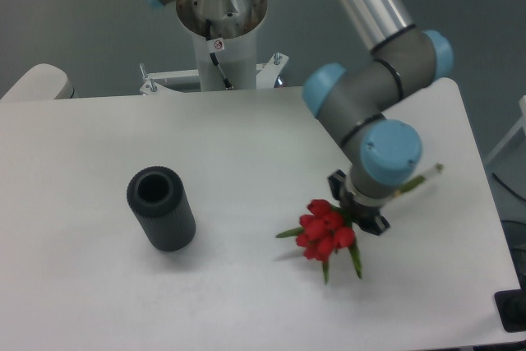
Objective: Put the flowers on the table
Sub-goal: 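Carry the red tulip bunch in the gripper toward the black vase, then lower the tulips onto the table and open the gripper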
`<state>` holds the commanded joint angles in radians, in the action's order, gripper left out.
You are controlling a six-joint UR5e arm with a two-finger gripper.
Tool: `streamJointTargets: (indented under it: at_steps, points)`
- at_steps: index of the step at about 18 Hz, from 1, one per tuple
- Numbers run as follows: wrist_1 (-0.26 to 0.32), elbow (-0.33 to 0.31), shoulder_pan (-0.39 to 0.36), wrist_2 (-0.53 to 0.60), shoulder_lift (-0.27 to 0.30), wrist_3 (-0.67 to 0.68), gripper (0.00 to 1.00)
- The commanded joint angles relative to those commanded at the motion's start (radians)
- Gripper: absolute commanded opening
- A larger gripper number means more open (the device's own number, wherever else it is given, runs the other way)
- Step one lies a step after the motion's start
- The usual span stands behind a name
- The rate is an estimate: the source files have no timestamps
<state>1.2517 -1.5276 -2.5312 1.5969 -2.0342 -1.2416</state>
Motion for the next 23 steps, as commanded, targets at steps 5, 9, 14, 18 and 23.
streamJointTargets:
  at_steps: [5,9,14,18,23]
  points:
    - [-0.006,-0.046,0.074,-0.027,0.029,0.192,0.00]
    - [-0.018,-0.058,0.088,-0.040,0.032,0.234,0.02]
    - [-0.043,-0.066,0.084,-0.072,0.031,0.249,0.72]
    - [-0.069,-0.062,0.084,-0.069,0.034,0.240,1.00]
    - [-0.069,-0.033,0.052,-0.064,0.032,0.150,1.00]
